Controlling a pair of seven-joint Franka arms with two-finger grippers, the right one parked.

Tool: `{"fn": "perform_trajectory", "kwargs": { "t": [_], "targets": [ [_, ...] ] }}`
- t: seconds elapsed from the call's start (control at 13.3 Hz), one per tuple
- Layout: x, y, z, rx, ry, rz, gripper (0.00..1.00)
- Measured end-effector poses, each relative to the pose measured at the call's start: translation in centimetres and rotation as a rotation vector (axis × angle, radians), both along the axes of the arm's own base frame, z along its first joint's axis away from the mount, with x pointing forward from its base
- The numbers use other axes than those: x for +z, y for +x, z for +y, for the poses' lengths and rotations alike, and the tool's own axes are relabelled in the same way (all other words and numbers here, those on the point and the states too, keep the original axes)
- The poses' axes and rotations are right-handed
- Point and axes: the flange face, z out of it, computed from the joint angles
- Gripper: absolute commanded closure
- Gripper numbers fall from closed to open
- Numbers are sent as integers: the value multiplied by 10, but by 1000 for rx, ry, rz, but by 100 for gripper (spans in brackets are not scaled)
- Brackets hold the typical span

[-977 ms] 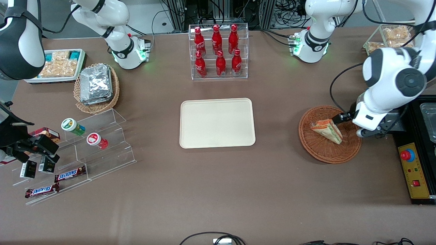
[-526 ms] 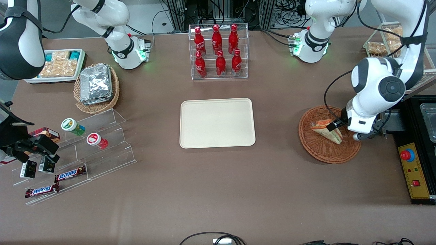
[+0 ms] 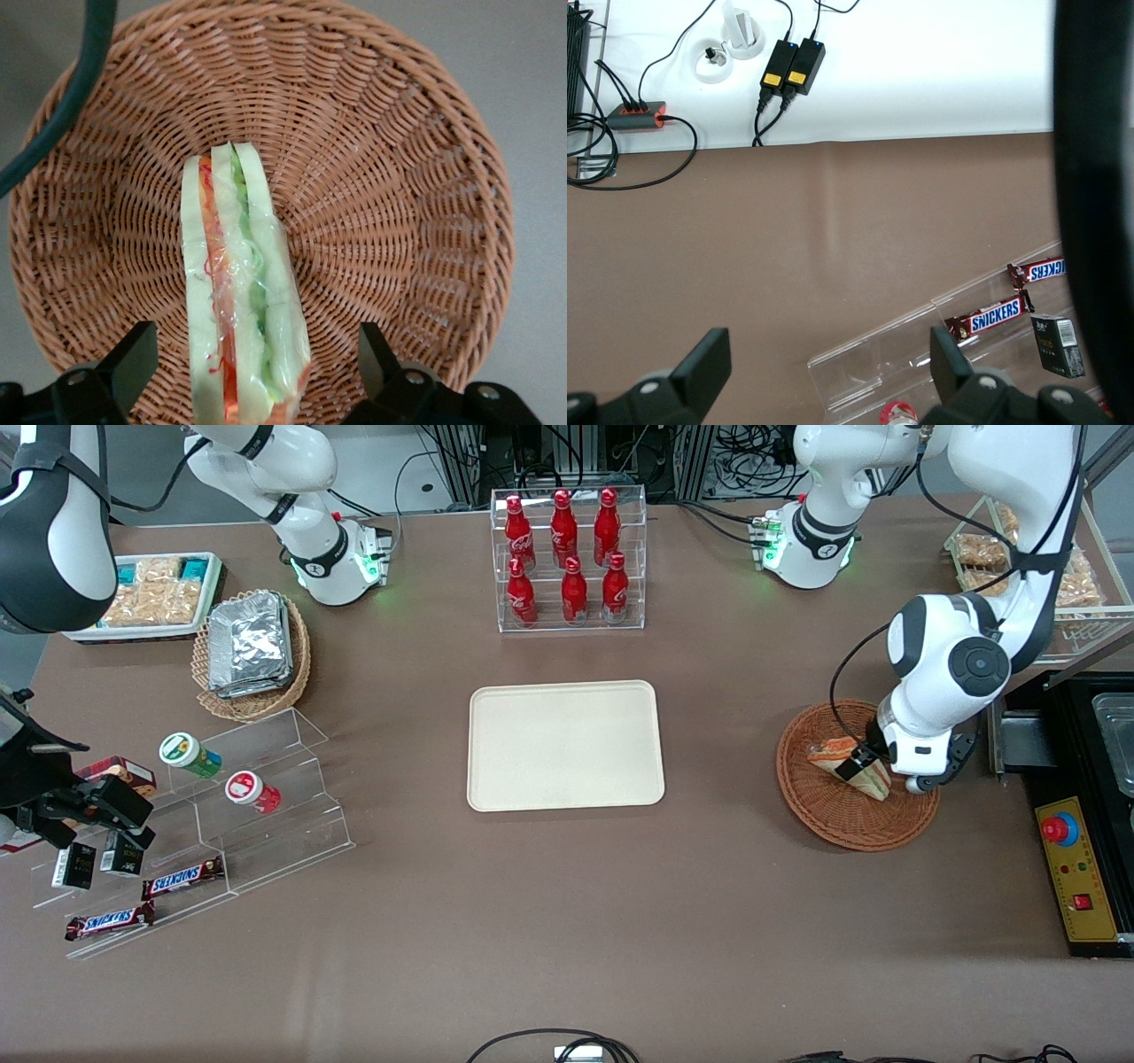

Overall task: Place sandwich from basket to tray
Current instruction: 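Lower the open left gripper around the sandwich and close it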

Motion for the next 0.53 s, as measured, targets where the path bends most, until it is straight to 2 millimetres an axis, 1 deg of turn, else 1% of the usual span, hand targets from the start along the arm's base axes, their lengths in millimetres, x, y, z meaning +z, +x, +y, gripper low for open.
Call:
{"fn": "perform_trajectory", "kwargs": {
  "t": [0.3, 0.38, 0.45, 0.53],
  "targets": [
    [-25, -7, 2, 18, -7, -1, 0],
    [-29, -7, 4, 27, -7, 1, 10],
    [-32, -7, 8, 38, -6, 2, 38],
    [-34, -6, 13, 47, -5, 0, 74]
  ]
}}
